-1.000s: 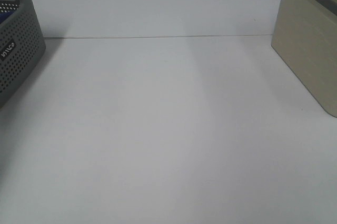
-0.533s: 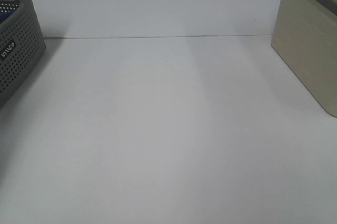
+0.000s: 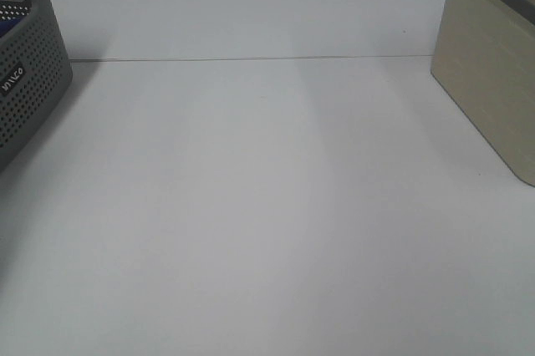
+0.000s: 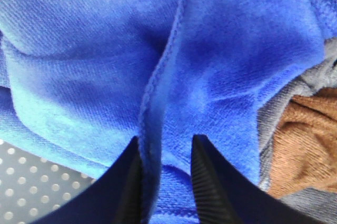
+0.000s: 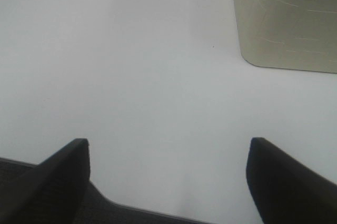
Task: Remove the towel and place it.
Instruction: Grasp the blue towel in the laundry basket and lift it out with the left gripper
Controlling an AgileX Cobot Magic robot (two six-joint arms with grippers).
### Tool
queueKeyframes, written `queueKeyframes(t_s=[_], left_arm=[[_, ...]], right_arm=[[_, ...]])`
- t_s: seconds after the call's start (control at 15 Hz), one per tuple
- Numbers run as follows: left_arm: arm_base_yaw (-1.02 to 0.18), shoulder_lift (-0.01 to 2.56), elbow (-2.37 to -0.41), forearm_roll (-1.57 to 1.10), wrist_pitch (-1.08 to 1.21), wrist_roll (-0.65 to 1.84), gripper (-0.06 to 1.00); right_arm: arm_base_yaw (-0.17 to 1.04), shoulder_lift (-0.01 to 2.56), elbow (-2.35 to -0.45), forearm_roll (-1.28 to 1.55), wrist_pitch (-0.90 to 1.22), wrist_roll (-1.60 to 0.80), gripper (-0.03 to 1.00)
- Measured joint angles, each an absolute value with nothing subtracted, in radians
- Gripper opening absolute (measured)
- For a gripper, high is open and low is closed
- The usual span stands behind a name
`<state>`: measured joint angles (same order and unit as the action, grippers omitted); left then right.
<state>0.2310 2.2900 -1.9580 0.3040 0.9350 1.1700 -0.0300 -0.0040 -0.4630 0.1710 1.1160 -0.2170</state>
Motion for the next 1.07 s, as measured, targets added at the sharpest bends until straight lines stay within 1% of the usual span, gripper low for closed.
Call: queueKeyframes(t_s=[0.07,0.13,0.27,0.33,0.67,0.8,1.07], left_arm=[[0.231,2.290,-1.958,0.304,0.910,1.170,0.28],[0.231,2.290,-1.958,0.304,0.889,1.170,0.24],[0.231,2.290,-1.958,0.304,0.885,1.170,0.04],[0.231,2.290,-1.958,0.305,0.884,1.170,0.00],[0.231,2.286,-1.958,0.312,0.891,1.143,0.00],[0.228,2.261,-1.958,0.312,0.937,1.114,0.00],[0.228,2.113,-1.958,0.289,1.052,1.064,0.00]], right_arm=[[-0.030,-0.004,-0.463,0.171,1.116,-0.217,0.79],[-0.030,-0.004,-0.463,0.171,1.116,-0.217,0.79],[-0.030,-0.004,-0.463,0.171,1.116,-0.217,0.79],[-0.030,-0.004,-0.463,0.171,1.116,-0.217,0.79],[-0.030,-0.004,-0.463,0.171,1.116,-0.217,0.79],[-0.030,-0.004,-0.463,0.171,1.116,-0.217,0.79],[-0.030,-0.004,-0.463,0.171,1.116,-0.217,0.79]])
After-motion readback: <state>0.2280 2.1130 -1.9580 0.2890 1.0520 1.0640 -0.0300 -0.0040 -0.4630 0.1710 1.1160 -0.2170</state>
